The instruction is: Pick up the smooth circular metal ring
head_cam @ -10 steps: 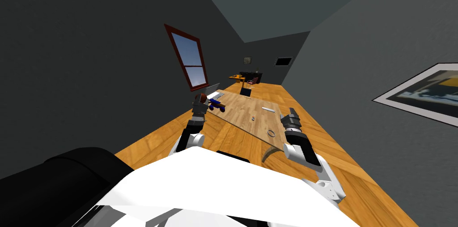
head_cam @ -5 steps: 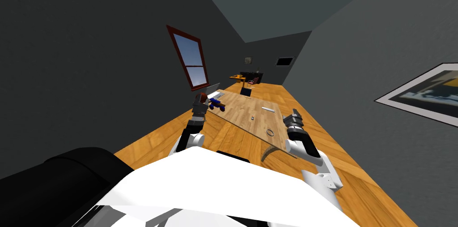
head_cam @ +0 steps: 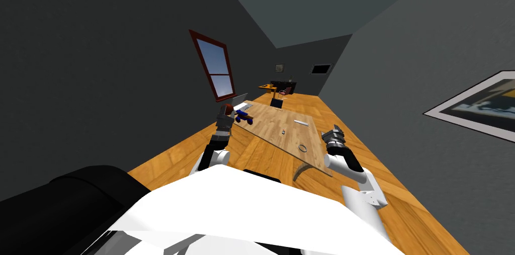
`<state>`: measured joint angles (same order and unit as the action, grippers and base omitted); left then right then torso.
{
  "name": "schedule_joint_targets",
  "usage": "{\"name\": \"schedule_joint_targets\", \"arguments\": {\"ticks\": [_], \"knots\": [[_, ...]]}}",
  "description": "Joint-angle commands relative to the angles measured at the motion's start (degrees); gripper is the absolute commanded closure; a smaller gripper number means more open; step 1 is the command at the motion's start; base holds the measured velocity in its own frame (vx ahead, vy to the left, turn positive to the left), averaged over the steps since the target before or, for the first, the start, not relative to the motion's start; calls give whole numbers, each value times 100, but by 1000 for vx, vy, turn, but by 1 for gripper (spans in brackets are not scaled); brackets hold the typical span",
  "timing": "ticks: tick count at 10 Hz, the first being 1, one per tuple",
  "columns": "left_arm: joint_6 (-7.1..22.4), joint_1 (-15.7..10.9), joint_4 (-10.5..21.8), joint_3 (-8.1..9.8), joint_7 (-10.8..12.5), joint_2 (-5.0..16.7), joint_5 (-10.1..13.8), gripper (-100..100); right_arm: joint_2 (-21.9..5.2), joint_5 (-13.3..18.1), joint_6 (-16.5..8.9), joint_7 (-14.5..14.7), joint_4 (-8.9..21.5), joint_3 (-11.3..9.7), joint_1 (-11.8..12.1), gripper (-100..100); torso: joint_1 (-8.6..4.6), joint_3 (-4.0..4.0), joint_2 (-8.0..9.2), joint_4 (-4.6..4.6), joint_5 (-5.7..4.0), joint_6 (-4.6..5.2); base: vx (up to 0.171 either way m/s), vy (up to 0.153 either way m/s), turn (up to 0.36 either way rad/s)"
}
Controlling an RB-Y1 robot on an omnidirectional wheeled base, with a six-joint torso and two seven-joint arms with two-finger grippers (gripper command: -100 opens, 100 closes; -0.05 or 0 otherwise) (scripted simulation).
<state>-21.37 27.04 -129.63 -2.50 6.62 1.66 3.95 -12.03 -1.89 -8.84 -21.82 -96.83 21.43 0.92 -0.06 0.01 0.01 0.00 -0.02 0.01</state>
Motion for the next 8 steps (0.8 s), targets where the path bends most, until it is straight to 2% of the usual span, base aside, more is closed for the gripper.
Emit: {"name": "schedule_joint_targets", "arguments": {"ticks": [1,2,3,4,5,6,7,8], "knots": [[0,0,0,0,0,0,0,0,-71,-59,-286,-143,286,221,-275,-100,0,0,0,0,0,0,-9,-17,31],[0,0,0,0,0,0,0,0,-71,-59,-299,-143,361,221,-275,-100,-2,-1,-2,0,0,-1,-9,-21,24],[0,0,0,0,0,0,0,0,-112,-104,-571,-277,554,427,-497,-100,-2,-1,-1,0,0,0,-10,-32,29],[0,0,0,0,0,0,0,0,-112,-104,-592,-277,645,427,-497,-100,-7,-1,-2,0,-1,0,-10,-30,27],[0,0,0,0,0,0,0,0,-152,-144,-815,-407,866,631,-712,-100,-6,0,0,-1,-2,1,-11,-28,34],[0,0,0,0,0,0,0,0,-152,-144,-886,-407,933,631,-712,-100,-6,-1,-1,0,-1,-1,-6,-21,18],[0,0,0,0,0,0,0,0,-192,-178,-1083,-535,1187,833,-920,-100,-3,-1,-1,-1,-1,1,-2,-22,28],[0,0,0,0,0,0,0,0,-192,-178,-1180,-535,1224,833,-920,-100,-3,-2,-4,-1,-1,0,1,-19,22]]}}
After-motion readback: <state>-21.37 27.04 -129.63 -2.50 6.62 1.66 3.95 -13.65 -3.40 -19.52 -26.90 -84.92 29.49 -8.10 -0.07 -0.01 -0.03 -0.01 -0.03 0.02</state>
